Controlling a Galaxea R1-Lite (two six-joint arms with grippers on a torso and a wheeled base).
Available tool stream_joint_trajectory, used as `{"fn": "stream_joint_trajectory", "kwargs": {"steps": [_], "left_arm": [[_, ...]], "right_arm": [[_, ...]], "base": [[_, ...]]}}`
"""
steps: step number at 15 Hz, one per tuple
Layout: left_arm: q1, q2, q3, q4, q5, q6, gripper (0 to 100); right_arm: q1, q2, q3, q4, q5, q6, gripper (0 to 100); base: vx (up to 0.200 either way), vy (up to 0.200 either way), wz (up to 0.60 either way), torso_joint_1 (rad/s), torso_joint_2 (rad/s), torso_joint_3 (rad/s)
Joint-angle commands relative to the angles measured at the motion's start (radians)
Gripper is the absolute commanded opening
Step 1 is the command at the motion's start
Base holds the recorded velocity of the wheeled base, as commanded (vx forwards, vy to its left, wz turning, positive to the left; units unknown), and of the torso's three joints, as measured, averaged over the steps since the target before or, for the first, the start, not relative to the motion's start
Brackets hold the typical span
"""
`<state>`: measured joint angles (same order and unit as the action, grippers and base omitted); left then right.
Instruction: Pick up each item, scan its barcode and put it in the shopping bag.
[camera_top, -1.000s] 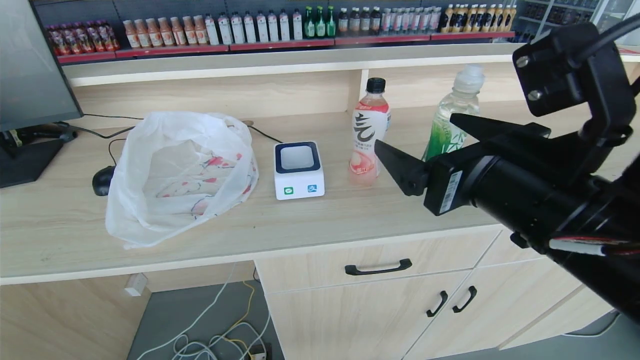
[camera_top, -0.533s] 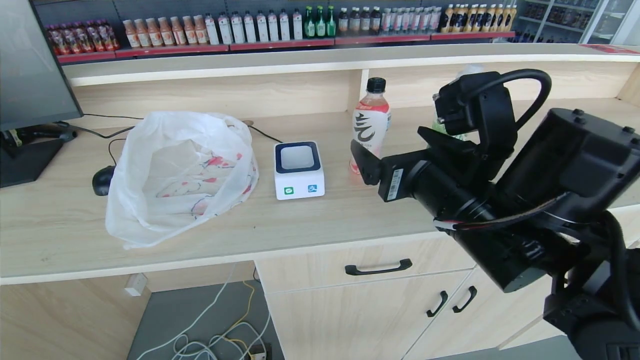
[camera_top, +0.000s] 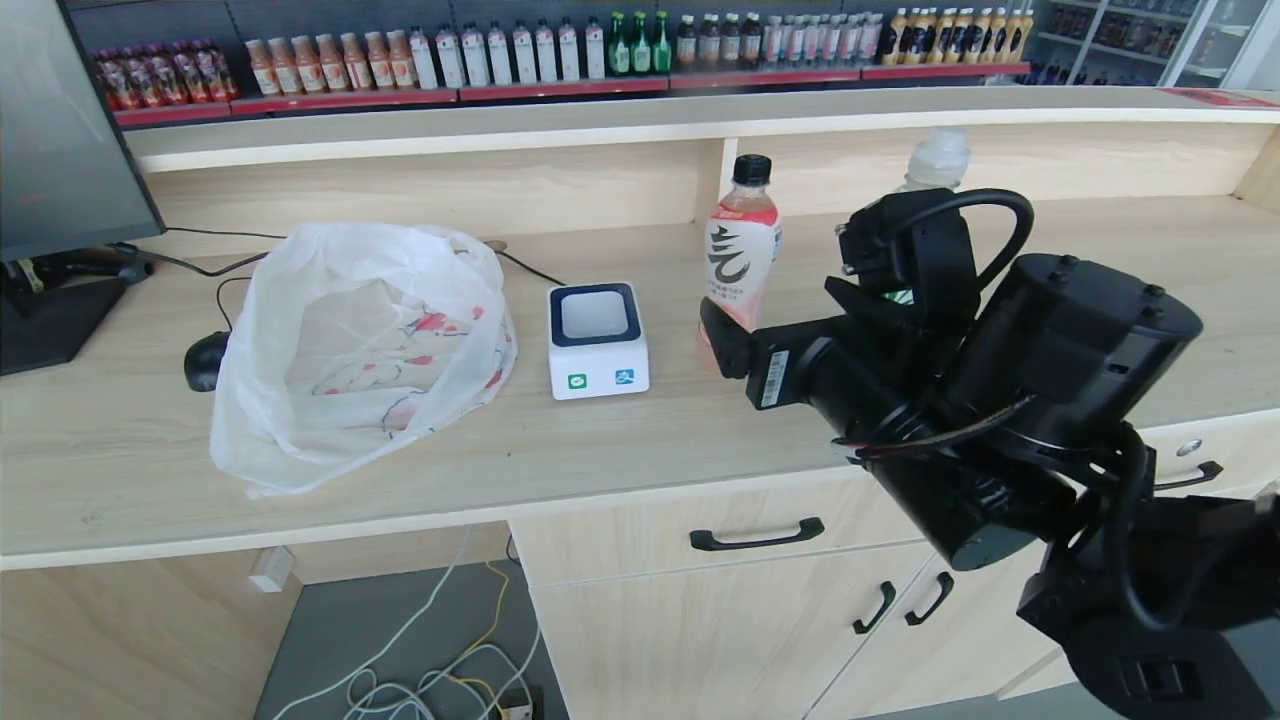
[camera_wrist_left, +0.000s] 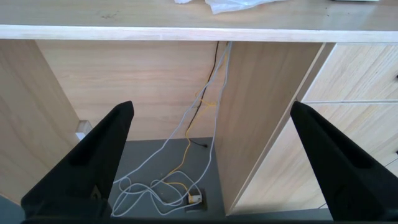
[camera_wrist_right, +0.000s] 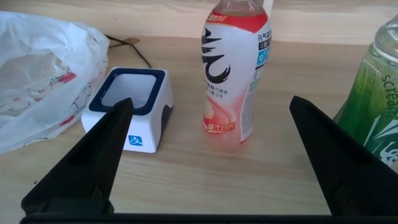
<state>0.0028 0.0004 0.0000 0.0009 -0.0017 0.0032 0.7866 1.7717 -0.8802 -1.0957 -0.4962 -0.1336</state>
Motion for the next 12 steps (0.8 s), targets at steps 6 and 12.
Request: {"fn": "stream_joint_trajectory", "kwargs": {"steps": [6, 12], "left_arm": [[0.0, 0.0, 0.0, 0.001, 0.0, 0.0, 100], [0.0, 0.0, 0.0, -0.001, 0.0, 0.0, 100]], "right_arm": [[-0.043, 0.058, -0.003, -0.033, 0.061, 0.0, 100], [-0.101, 0.127, -0.054, -0.041, 0.117, 0.0, 100]], "base": [[0.0, 0.0, 0.0, 0.0, 0.0, 0.0], [0.0, 0.0, 0.0, 0.0, 0.0, 0.0]]}}
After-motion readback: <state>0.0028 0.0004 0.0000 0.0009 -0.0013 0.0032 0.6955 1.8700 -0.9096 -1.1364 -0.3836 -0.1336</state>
